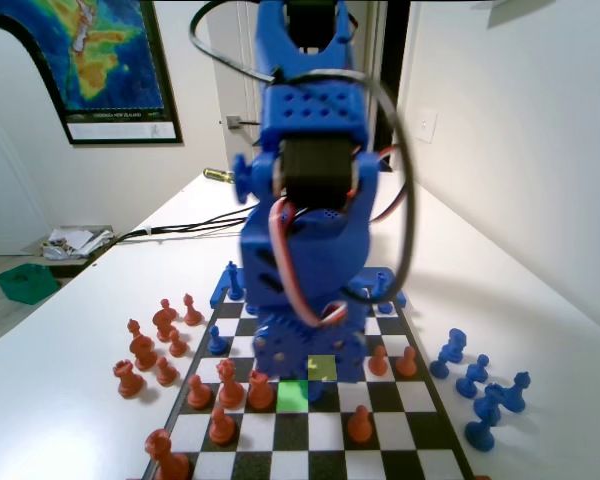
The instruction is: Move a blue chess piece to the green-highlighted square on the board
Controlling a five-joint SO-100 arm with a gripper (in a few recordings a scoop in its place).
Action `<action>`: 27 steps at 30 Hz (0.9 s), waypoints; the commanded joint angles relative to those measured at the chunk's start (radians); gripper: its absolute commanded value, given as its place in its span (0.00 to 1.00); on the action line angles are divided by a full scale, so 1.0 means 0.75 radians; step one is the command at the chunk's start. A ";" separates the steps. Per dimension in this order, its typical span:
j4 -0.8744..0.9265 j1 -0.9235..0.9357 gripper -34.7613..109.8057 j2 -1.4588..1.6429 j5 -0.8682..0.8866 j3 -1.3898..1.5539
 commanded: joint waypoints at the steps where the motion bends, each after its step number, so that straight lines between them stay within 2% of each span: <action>1: 0.031 0.051 0.25 0.014 0.002 -0.090; 14: 0.020 0.086 0.25 -0.006 -0.008 -0.084; 27: 0.035 0.067 0.38 0.008 0.057 -0.106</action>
